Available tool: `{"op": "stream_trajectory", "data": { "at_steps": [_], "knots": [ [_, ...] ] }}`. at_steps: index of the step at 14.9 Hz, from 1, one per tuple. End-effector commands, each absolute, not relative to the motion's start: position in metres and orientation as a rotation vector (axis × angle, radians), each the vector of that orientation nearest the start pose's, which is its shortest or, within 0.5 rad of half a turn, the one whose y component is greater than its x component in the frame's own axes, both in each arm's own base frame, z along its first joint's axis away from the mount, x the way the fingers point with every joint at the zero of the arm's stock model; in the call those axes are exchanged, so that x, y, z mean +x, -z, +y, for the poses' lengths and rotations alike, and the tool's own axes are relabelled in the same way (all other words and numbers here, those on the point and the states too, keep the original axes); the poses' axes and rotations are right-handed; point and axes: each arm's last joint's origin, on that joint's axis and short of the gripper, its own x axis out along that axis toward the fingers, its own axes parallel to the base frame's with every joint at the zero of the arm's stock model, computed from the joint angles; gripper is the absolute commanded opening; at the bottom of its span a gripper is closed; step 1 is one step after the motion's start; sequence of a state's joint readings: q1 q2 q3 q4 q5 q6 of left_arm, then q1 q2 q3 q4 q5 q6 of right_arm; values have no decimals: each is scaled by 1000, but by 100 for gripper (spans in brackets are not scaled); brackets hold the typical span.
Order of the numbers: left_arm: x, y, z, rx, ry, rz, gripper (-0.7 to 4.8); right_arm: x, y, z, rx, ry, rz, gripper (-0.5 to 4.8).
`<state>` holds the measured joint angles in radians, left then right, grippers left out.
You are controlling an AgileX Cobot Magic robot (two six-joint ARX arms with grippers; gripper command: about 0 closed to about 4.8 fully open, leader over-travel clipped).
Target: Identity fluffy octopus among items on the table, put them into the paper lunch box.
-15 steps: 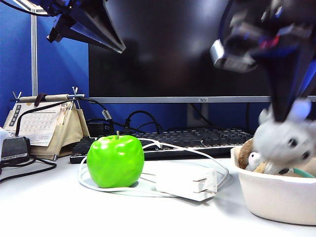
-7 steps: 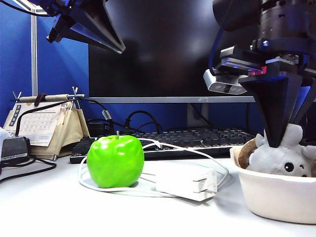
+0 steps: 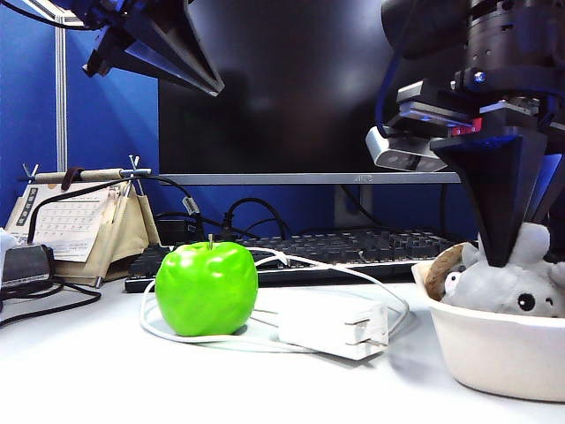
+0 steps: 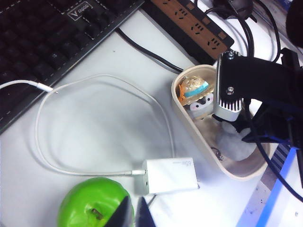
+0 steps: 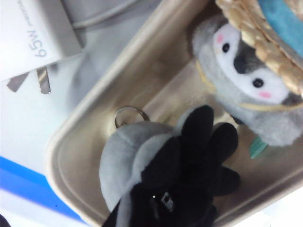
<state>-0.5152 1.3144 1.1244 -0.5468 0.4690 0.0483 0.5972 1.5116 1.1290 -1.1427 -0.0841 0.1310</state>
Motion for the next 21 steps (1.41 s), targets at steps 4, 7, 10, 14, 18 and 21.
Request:
{"op": "stream_trajectory", "data": {
  "at_steps": [4,7,10,14,18,21],
  "knots": [
    [227,-311,-148,-2,1093,764,29,212,-236,148,-286,-448,1524,-1],
    [222,-313,-150,-86,1278,780,30,212,-236,147,-286,-447,1526,-1],
    [221,-312,-150,-95,1291,795,30,212,-236,147,-286,-447,1527,-1],
    [220,-311,-149,-96,1289,813,29,212,-236,147,-286,-447,1527,-1],
    [220,-311,-149,-93,1290,811,30,212,-236,147,-286,-447,1526,-1],
    [220,-311,-149,-93,1290,810,30,212,-236,147,-289,-444,1525,35]
  ]
}}
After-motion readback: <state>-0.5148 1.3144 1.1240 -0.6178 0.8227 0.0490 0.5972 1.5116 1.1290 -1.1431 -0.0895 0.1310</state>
